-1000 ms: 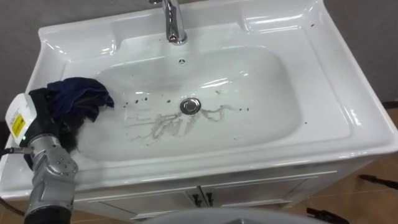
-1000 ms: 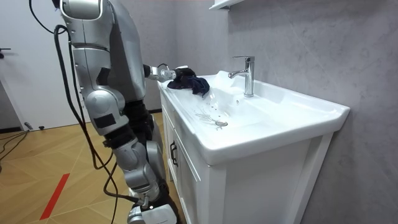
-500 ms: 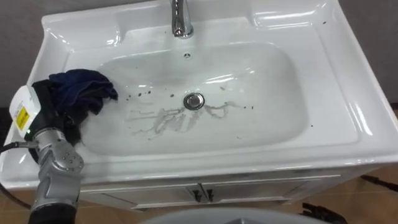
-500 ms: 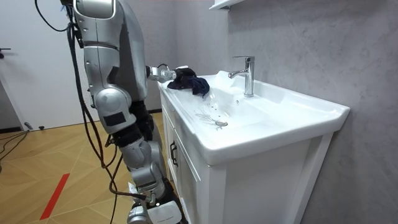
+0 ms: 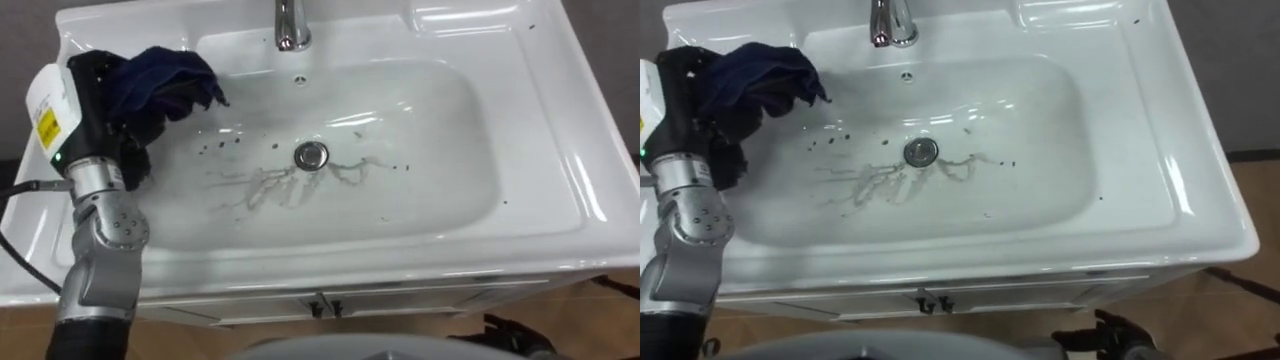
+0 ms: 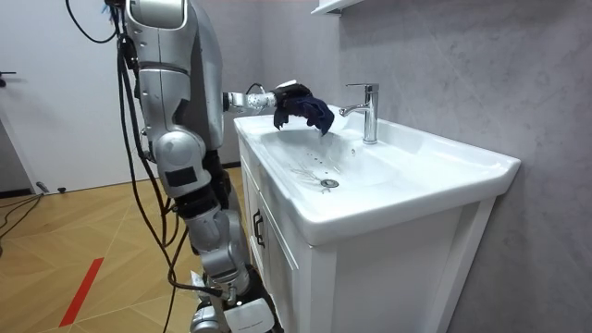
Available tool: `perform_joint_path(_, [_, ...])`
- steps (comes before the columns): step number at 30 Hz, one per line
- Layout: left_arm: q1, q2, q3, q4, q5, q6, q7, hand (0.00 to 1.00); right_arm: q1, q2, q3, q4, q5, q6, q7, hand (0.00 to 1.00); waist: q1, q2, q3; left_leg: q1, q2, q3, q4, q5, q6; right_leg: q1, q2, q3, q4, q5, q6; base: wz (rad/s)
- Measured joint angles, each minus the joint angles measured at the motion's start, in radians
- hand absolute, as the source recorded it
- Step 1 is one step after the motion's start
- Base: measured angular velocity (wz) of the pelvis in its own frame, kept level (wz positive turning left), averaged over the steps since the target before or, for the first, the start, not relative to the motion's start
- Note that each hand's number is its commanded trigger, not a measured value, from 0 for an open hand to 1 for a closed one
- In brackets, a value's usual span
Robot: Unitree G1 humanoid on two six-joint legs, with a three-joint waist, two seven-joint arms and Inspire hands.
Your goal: Wipe basin
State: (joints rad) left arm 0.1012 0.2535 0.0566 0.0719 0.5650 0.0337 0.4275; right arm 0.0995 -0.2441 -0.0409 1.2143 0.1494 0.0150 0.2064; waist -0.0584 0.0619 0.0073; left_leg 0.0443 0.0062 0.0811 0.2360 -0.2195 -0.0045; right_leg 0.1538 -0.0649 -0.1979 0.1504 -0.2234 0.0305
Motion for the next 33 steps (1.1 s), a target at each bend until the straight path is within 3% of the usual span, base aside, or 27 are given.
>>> perform_joint_path(2, [0.000, 0.000, -0.004, -0.020, 0.000, -0.003, 0.000, 1.00, 0.000, 0.002, 0.000, 0.000, 0.000, -0.002, 0.002, 0.00, -0.007, -0.001, 0.0009, -0.001, 0.001, 0.000, 0.000, 0.000, 0.000, -0.001, 0.001, 0.000, 0.000, 0.000, 0.000, -0.02])
perform_joint_path(7, [-0.003, 0.000, -0.004, -0.047, 0.000, -0.049, 0.001, 1.00, -0.003, 0.005, 0.000, 0.021, 0.000, -0.015, 0.004, 0.00, -0.020, -0.004, -0.0005, 0.003, 0.001, 0.001, 0.001, 0.000, 0.000, -0.001, 0.001, 0.003, 0.002, 0.000, -0.001, -0.02])
perform_joint_path(11, [-0.003, 0.000, -0.004, -0.047, 0.002, -0.050, 0.001, 1.00, -0.002, 0.007, 0.000, 0.028, 0.003, -0.017, 0.004, 0.00, -0.020, -0.006, -0.0010, 0.003, 0.001, 0.002, 0.002, 0.000, 0.000, 0.000, 0.001, 0.004, 0.002, 0.001, -0.002, 0.00])
perform_joint_path(17, [-0.003, 0.000, -0.006, -0.045, 0.133, -0.049, 0.001, 1.00, 0.001, 0.005, 0.007, 0.030, 0.006, -0.015, 0.004, 0.00, -0.021, -0.007, -0.0030, 0.003, 0.003, 0.001, 0.007, 0.000, 0.000, 0.004, 0.002, 0.005, 0.006, 0.003, -0.003, 0.01])
perform_joint_path(26, [-0.003, 0.001, -0.051, 0.017, 0.217, -0.026, -0.022, 1.00, 0.002, -0.006, 0.038, 0.041, 0.041, -0.013, -0.010, 0.00, -0.019, 0.005, -0.0042, 0.004, 0.006, 0.005, 0.003, -0.001, -0.001, 0.002, 0.006, 0.015, 0.004, 0.004, -0.005, -0.02])
perform_joint_path(33, [-0.002, 0.005, -0.076, 0.132, 0.364, 0.032, -0.088, 1.00, 0.002, -0.011, 0.039, 0.037, 0.040, 0.000, -0.009, 0.00, -0.020, 0.006, -0.0049, 0.007, 0.005, 0.009, 0.002, -0.001, -0.001, 0.002, 0.005, 0.015, 0.001, 0.004, -0.005, -0.01])
